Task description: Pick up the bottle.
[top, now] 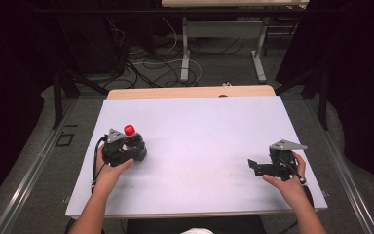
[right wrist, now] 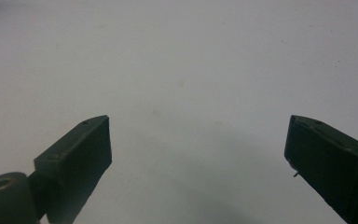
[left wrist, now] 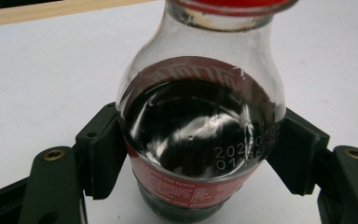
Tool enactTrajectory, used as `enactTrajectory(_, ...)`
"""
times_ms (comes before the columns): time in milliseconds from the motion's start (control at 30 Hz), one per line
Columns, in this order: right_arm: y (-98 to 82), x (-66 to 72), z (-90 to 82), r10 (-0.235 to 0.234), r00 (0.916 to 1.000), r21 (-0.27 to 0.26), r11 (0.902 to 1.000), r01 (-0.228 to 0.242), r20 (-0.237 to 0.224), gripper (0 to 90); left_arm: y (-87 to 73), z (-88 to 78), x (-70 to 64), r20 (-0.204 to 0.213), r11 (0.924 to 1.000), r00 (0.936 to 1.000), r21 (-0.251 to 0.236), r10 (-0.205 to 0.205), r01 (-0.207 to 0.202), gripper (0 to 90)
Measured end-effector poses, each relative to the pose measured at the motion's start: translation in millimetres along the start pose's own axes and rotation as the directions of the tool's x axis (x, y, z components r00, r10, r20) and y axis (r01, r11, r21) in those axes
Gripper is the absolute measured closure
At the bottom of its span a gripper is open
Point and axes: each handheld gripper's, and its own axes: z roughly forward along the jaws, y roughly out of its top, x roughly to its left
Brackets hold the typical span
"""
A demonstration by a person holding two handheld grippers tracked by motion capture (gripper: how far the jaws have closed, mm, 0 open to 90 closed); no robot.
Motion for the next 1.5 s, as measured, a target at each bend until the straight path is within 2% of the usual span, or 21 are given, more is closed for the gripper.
enactTrajectory(133, -0.3, 0.8, 1.2, -0.004, 1.0, 0.0, 1.0, 0.004, 0.0, 6.9, 0.0, -0.3, 0.3, -0.008, 0.9999, 0.9999, -0.005, 0.014, -0.014, 29.4)
enactTrajectory(433, -0.3, 0.9, 1.2, -0.012, 0.9999, -0.004, 0.9999, 0.012, 0.0, 8.4, -0.1, -0.6, -0.5, -0.007, 1.0, 1.0, -0.006, -0.001, 0.001, 29.6)
enactTrajectory(600, -0.4, 2.8, 1.9, -0.02, 0.9998, 0.003, 0.9998, 0.02, -0.003, 10.2, -0.1, -2.0, -1.2, -0.007, 1.0, 1.0, 0.0, 0.005, -0.005, 29.7)
enactTrajectory(633, -0.4, 3.0, 1.9, -0.034, 0.9994, 0.001, 0.9994, 0.034, 0.007, 11.0, 0.3, -3.1, -1.2, -0.011, 0.9999, 0.9998, 0.004, 0.016, -0.016, 29.7)
enactTrajectory(833, 0.2, 5.5, 1.9, -0.038, 0.9992, 0.007, 0.9992, 0.038, -0.008, 14.5, 1.0, -6.0, -3.8, -0.001, 0.9996, 0.9996, 0.013, 0.027, -0.027, 29.7)
enactTrajectory(1100, 2.1, 8.8, 1.6, -0.044, 0.9987, 0.006, 0.999, 0.044, -0.024, 15.0, 7.9, -15.4, -18.3, 0.034, 0.998, 0.9974, 0.0, 0.064, -0.064, 29.8)
enactTrajectory(1400, 10.8, 18.7, -3.3, -0.073, 0.9956, -0.017, 0.9973, 0.072, -0.059, 18.3, 18.6, -23.6, -39.6, 0.097, 0.9944, 0.9898, 0.001, 0.105, -0.105, 29.9)
enactTrajectory(1500, 14.7, 22.0, -5.6, -0.086, 0.9944, -0.023, 0.9962, 0.084, -0.062, 18.9, 22.2, -25.6, -43.9, 0.106, 0.9941, 0.9885, 0.0, 0.108, -0.109, 29.9)
